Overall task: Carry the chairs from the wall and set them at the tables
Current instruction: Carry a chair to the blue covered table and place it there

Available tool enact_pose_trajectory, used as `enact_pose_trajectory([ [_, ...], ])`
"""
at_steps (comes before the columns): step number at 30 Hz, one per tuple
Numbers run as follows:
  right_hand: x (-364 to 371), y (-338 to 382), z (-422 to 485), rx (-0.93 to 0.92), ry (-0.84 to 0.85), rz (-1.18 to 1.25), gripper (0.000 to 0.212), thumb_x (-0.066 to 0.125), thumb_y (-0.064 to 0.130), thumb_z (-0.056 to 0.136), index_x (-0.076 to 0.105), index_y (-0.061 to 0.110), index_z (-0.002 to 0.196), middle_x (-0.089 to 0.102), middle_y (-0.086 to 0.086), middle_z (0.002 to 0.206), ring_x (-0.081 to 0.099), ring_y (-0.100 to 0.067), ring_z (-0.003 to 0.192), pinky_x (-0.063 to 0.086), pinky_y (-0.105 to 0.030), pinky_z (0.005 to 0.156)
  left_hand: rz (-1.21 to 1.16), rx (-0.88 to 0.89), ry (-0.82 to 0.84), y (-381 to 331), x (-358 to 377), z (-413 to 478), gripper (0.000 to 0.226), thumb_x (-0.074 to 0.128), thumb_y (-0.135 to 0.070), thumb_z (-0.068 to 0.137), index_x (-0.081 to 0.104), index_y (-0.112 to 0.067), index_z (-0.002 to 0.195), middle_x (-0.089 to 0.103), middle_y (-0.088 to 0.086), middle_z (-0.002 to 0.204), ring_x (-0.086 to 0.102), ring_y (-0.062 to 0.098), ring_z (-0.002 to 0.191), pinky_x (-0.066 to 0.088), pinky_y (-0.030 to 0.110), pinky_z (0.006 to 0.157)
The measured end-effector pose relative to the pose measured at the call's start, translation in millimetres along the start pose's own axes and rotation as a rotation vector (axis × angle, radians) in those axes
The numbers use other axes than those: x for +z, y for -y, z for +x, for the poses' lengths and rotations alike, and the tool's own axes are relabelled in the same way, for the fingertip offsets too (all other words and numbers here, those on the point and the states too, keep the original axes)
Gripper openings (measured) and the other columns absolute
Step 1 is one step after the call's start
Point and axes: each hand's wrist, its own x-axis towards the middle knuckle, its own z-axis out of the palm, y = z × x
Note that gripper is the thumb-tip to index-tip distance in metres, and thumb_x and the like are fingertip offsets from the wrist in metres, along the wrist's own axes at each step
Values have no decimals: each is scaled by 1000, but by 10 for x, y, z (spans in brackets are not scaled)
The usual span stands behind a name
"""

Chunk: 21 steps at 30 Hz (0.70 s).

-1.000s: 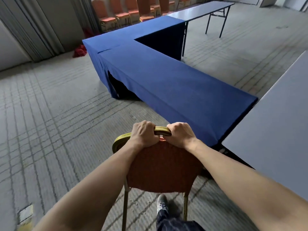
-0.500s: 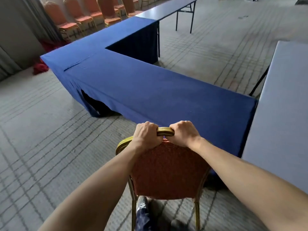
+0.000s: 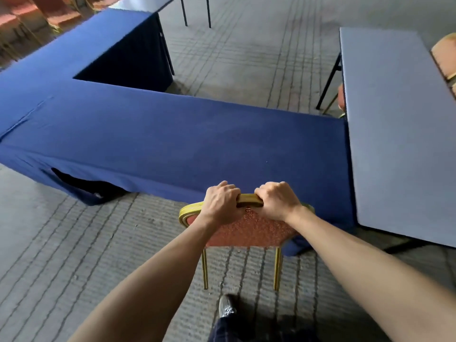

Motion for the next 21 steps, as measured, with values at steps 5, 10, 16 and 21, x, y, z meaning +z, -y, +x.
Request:
enact_pose_trajectory([
  [5, 246, 292, -94, 37, 44, 34, 34, 58, 46, 79, 53, 19, 59, 57, 2, 55, 55, -21, 50, 34, -26, 44, -50, 154, 43, 319, 160, -83, 35, 74, -33, 68, 41, -24, 61, 54, -7, 61, 52, 22, 64, 33, 27, 50],
  [10, 486, 730, -66, 55, 112, 35, 30, 75, 41, 65, 56, 19, 60, 58, 2, 56, 58, -23, 55, 34, -25, 44, -80, 106, 174, 674, 169, -364, 24, 70, -31, 74, 49, -22, 66, 56, -5, 70, 57, 23, 76, 36, 29, 57],
  [16, 660, 984, -441, 11, 155, 51, 32, 77, 45, 62, 58, 19, 63, 61, 2, 62, 60, -23, 61, 41, -27, 47, -144, 108, 239, 604, 299, -855, 28, 67, -27, 75, 42, -26, 64, 49, -10, 70, 58, 23, 76, 37, 26, 58],
  [21, 563, 1247, -606, 152, 530, 224, 32, 53, 57, 82, 58, 25, 79, 62, 6, 88, 57, -18, 88, 46, -35, 75, -112, 66, 298, 572, 383, -1221, 27, 68, -34, 81, 46, -28, 66, 54, -6, 76, 56, 22, 82, 38, 28, 66],
])
